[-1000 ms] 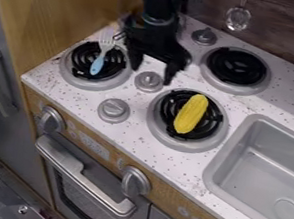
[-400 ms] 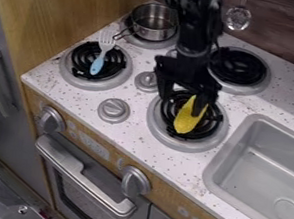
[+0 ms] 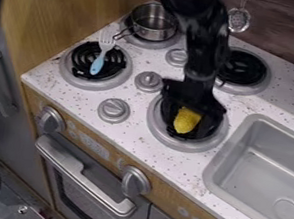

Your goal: Move the corn to the center of the stove

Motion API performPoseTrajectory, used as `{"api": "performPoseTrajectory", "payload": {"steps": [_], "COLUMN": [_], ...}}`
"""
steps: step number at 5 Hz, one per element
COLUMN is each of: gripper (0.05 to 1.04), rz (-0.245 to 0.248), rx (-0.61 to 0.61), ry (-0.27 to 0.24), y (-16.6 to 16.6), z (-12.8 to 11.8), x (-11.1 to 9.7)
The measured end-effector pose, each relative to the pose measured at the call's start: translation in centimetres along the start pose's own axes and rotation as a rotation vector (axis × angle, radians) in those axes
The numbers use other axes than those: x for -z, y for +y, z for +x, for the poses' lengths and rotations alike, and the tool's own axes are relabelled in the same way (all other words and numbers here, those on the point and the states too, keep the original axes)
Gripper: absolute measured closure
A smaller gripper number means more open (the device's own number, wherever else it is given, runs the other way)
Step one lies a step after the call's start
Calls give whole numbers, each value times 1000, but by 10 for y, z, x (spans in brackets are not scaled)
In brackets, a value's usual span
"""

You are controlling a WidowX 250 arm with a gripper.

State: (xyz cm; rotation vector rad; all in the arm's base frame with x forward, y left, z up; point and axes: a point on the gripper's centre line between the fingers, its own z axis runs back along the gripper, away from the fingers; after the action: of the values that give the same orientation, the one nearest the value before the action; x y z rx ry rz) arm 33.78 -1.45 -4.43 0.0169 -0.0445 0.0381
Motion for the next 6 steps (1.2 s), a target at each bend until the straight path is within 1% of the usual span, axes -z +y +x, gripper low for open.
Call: {"api": "performPoseTrajectory", "payload": {"steps": [1, 2, 3, 4, 5, 6], "gripper": [118, 388, 468, 468, 468, 468], "rz": [-13, 3, 33, 51, 59, 74], "rx": [-1, 20, 43, 34, -21, -37], "ry": [-19, -25, -48, -100, -181, -138], "y": [-1, 2, 8, 21, 46, 68], "z": [5, 8, 16, 37, 68, 85], "x": [1, 0, -4, -15, -32, -11]}}
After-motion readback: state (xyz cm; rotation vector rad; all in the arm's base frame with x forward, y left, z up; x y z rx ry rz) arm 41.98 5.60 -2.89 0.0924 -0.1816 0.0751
